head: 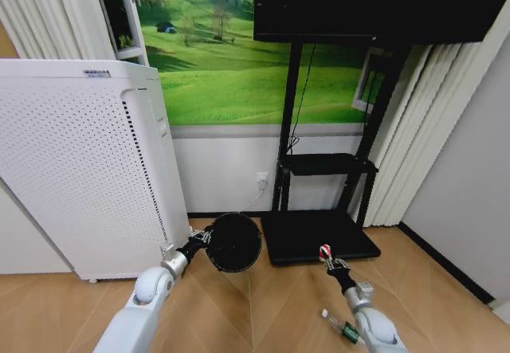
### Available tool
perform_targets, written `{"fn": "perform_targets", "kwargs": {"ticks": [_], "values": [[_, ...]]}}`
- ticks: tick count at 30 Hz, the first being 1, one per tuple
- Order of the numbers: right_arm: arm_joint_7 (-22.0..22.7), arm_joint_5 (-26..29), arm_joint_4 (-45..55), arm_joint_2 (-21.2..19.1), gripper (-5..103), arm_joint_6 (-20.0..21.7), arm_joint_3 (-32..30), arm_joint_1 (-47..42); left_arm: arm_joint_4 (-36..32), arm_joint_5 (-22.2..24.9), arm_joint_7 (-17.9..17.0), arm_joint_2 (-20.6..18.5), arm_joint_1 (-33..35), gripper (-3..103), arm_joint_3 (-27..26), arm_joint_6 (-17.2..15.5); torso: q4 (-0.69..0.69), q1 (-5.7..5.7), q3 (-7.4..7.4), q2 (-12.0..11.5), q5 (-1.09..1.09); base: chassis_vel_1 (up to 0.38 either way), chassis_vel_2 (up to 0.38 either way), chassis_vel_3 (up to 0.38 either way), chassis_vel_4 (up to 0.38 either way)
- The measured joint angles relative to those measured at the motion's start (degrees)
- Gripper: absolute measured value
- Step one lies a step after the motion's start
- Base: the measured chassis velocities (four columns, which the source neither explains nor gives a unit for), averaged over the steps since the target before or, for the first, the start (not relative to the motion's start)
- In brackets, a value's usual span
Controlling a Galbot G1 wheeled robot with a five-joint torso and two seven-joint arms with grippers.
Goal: Pick up the trash bin and place the garbage on the floor into it.
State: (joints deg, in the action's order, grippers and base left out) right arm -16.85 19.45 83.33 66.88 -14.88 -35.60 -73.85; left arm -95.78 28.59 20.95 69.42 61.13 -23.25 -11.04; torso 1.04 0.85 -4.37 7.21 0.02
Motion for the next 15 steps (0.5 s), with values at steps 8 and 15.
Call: {"fn": "perform_targets", "kwargs": {"ticks": [8,15], "values": [[-0.72,6.62,19.94,-4.85,24,5.74,-2.81,-7.17,4.52,1.52,1.60,-0.41,-2.12,8,2.00,0.96,-0.01,0.00,0.00,0.00,0.00,0.000,0.000,0.000,0.000],[-0.71,7.90,28.30,-5.95,24,10.06,1.07,-6.01,7.03,3.12,0.65,0.48,-6.79,8,10.16,1.18,-0.01,0.00,0.00,0.00,-0.04,0.000,0.000,0.000,0.000]]}}
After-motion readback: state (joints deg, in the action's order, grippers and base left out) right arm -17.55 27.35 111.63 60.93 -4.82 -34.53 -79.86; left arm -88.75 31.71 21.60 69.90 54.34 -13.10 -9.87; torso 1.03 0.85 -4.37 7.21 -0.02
